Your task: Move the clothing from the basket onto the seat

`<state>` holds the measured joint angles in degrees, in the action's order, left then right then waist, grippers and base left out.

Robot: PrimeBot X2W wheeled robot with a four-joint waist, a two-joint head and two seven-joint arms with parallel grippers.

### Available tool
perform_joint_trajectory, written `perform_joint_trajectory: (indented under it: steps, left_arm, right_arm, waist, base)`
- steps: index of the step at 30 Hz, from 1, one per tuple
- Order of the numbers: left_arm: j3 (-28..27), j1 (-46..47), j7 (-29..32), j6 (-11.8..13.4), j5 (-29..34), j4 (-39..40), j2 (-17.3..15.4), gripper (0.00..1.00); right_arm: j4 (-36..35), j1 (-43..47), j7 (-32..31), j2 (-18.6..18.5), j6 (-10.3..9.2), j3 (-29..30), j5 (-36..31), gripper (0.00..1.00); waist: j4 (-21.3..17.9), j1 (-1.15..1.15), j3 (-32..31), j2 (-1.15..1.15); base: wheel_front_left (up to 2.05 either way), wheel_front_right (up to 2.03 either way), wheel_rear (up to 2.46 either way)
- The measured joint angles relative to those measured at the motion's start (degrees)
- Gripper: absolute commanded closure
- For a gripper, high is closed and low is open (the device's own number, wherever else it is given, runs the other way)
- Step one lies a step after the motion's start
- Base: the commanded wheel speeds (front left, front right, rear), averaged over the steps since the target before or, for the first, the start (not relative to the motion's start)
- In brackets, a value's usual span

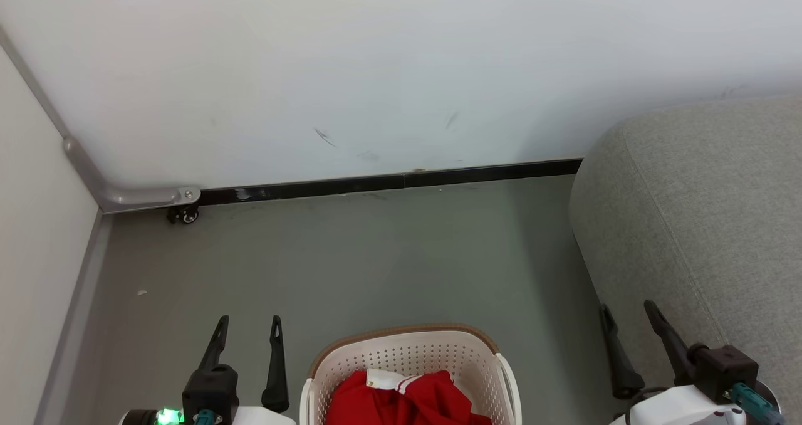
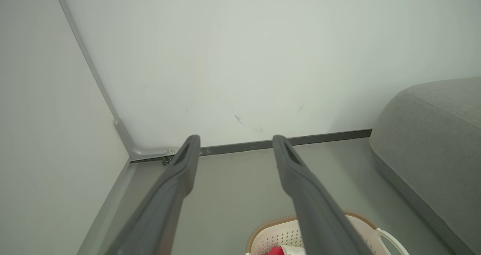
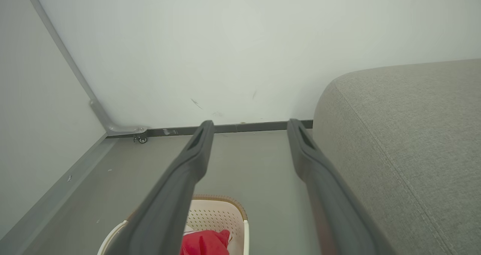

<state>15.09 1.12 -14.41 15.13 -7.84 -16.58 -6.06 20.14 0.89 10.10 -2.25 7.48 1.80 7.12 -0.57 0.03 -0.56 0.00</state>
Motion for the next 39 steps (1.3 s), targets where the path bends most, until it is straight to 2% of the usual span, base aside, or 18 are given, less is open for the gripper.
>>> perform_joint_trajectory:
  steps: [25,39]
  left_arm:
    - [0.3,0.0,0.0,-0.7,1.0,-0.3,0.2,0.0]
    - [3.0,0.6,0.0,-3.6,3.0,-2.6,-1.5,0.0]
  right_arm:
    - [0.4,0.0,0.3,0.0,0.0,-1.0,0.1,0.0]
    - [-2.2,-0.3,1.4,0.0,0.0,2.4,-2.3,0.0]
  waist:
    - [0.1,-0.01,0.2,0.0]
    - [-0.8,-0.01,2.2,0.0]
  base:
    - [0.0,0.0,0.0]
    - [0.0,0.0,0.0]
